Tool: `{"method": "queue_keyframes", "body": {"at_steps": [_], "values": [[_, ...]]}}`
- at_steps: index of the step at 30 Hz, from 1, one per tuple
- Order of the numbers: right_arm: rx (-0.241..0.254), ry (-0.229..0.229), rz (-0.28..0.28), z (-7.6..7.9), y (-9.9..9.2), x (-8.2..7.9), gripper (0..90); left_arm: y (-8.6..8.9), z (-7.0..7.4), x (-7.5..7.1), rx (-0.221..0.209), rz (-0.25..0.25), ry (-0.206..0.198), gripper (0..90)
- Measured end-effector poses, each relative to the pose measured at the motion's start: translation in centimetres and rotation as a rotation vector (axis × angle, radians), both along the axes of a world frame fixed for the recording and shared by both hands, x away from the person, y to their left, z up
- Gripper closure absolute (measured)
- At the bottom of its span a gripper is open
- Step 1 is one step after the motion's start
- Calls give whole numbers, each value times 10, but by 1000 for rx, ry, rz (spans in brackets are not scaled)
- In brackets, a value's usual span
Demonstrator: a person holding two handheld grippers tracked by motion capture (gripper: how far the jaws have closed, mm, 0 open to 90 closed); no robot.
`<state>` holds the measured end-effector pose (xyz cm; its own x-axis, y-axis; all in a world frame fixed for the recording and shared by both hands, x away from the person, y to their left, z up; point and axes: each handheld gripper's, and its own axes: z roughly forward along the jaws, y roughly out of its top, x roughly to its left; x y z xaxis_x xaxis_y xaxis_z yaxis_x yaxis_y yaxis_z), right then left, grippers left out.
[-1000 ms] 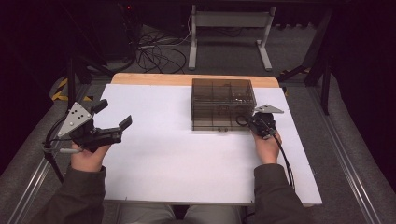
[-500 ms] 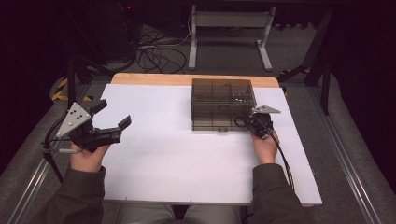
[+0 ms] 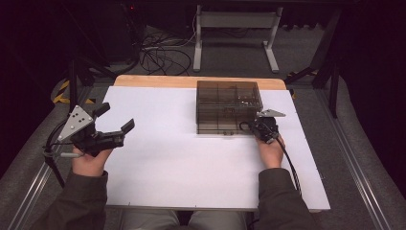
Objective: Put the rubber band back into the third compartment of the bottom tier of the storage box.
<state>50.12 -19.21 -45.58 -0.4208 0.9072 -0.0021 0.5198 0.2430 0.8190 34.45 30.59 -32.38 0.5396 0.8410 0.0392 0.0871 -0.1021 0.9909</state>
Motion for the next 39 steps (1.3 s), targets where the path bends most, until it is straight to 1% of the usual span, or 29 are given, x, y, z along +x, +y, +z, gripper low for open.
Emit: {"method": "queue_keyframes", "body": {"at_steps": [5,20,24,28,33,39], "values": [[3,1,1,0,0,0,865,0,1,-1,-1,-2,-13,45],[14,14,7,-1,-1,1,850,1,0,-1,0,-1,-5,45],[16,15,6,-1,-1,1,838,1,1,-2,-1,1,-15,45],[17,15,7,-1,-1,1,833,1,2,-3,-8,1,-18,45],[17,14,8,-1,-1,1,824,1,1,-2,-2,2,-16,45],[16,13,9,-1,-1,1,818,1,2,-3,-8,4,-25,46]]}}
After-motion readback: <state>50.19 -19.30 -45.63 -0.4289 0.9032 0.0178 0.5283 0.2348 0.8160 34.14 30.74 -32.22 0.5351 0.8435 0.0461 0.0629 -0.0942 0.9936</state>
